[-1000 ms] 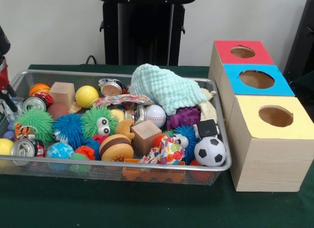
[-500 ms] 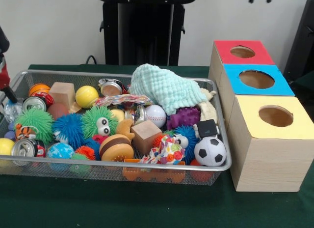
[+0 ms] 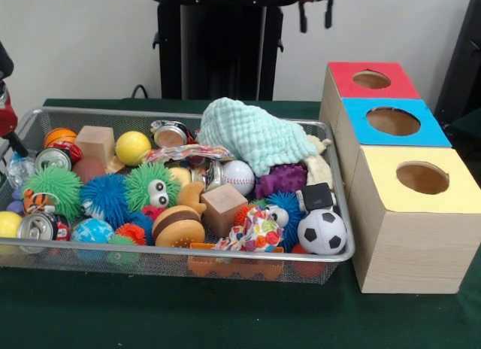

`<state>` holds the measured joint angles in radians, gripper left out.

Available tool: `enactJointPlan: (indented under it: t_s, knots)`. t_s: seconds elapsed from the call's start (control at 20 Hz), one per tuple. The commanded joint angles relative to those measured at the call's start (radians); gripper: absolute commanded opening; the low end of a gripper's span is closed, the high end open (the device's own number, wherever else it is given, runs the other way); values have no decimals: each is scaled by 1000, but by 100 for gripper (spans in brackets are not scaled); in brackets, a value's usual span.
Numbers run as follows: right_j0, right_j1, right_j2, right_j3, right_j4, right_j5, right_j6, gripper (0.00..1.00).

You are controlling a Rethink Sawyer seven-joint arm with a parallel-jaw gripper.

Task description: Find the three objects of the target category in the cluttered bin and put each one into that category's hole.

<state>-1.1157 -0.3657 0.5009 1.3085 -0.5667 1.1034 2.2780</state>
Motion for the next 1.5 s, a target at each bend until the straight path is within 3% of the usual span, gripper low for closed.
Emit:
enactJointPlan:
  t_s: [0.05, 0.85, 1.5]
  knots:
    - [-3, 48, 56, -165, -96, -237, -250, 0]
    - [7, -13, 41, -103, -72, -173, -215, 0]
    - [-11, -13, 42, -68, -80, -221, -211, 0]
